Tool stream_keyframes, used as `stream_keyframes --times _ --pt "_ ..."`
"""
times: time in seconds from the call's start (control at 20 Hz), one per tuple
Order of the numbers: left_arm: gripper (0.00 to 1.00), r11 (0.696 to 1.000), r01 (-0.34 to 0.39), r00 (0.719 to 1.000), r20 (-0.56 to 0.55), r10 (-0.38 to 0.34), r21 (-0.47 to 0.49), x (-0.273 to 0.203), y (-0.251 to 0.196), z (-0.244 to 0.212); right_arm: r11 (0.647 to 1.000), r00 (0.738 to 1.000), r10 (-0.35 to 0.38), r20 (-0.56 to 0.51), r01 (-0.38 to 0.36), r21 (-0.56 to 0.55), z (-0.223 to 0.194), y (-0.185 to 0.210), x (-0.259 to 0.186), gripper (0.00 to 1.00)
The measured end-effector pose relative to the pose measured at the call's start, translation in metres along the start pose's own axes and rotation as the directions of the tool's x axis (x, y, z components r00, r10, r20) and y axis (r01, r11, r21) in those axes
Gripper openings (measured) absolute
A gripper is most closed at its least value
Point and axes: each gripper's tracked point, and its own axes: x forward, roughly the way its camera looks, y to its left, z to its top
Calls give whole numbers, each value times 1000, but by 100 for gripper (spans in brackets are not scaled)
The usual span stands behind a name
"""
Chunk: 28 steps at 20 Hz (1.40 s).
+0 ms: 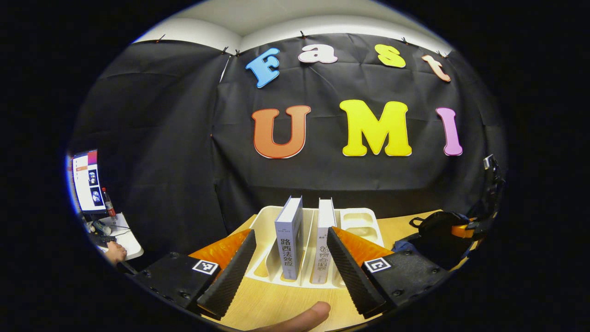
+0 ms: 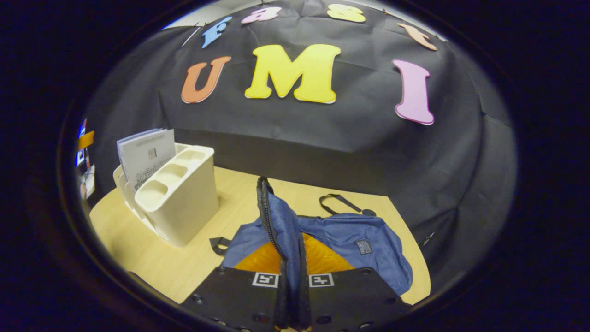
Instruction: Open the schoolbag, grab two books from the bookshelf and put them into the schoolbag.
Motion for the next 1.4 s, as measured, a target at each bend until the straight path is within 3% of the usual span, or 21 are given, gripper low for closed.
stream_keyframes --times 0.4,0.65,0.8,1.05,1.2,1.4 --pt "98 986 166 979 -113 -167 -15 63 -55 29 989 995 -4 97 -10 146 21 -64 -26 9" --pt "98 982 178 960 -232 -159 64 112 -69 36 983 992 12 126 -35 180 20 -83 -31 9" --pt "98 971 237 916 -336 -220 11 138 -84 29 979 988 11 154 -42 199 22 -92 -39 9" --pt "96 982 177 842 -527 -114 72 179 -58 -11 979 980 11 198 -52 199 20 -94 -43 9" --pt "95 976 218 756 -632 -171 -4 186 -65 -41 979 981 20 195 -58 194 15 -90 -41 9" --pt "87 973 224 643 -743 -184 -47 179 -67 -72 974 978 24 205 -69 216 16 -96 -43 9"
